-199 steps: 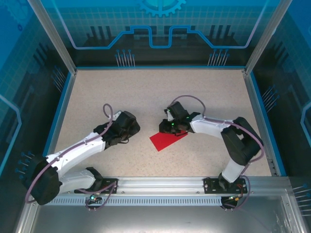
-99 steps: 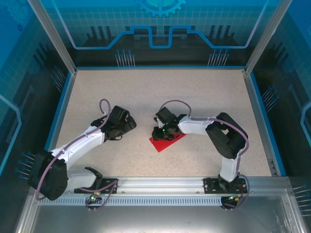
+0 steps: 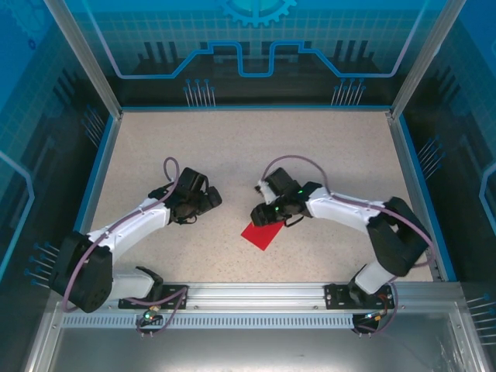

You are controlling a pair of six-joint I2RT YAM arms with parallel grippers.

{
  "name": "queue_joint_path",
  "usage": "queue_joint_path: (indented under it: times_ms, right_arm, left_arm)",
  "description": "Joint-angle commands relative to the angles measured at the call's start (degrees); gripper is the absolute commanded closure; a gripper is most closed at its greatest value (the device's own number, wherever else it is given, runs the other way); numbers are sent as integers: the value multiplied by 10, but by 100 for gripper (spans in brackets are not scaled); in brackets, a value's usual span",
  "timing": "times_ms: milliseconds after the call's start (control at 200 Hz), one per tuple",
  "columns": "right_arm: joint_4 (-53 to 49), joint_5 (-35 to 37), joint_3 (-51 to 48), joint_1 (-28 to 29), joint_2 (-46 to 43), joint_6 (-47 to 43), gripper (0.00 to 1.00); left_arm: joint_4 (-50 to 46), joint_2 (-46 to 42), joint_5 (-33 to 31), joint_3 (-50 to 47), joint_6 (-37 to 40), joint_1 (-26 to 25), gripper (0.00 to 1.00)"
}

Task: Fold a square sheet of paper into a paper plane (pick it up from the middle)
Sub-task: Rotate the square sheet of paper at the center of the table.

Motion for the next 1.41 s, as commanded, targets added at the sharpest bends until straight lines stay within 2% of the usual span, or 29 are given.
queue_joint_path:
  times_ms: [0,120,505,650,830,1015,1235,1400]
  right_arm:
    - [-20,79,-23,-57,-15,83,53]
    - [-32,84,-19,-93,2,100,52]
    - [-44,96,36,-98,116,131,56]
    - [-19,60,53,-97,157,115,57]
    - [-14,17,124,-89,216,72,61]
    - [-40,28,147,-72,165,63,63]
    - [-52,9,103,-38,126,77,64]
    - [-15,-21,61,-52,137,106,64]
  left_arm:
    - [22,2,40,2,12,6,1]
    - [30,2,59,-2,16,6,1]
    - [58,9,126,-13,26,5,1]
    - [68,10,155,-16,26,6,1]
    - [93,12,201,-33,9,4,1]
    - [133,13,249,-62,-34,-15,1]
    - [214,31,275,-93,-108,-76,1]
    - [269,56,284,-105,-159,-114,13]
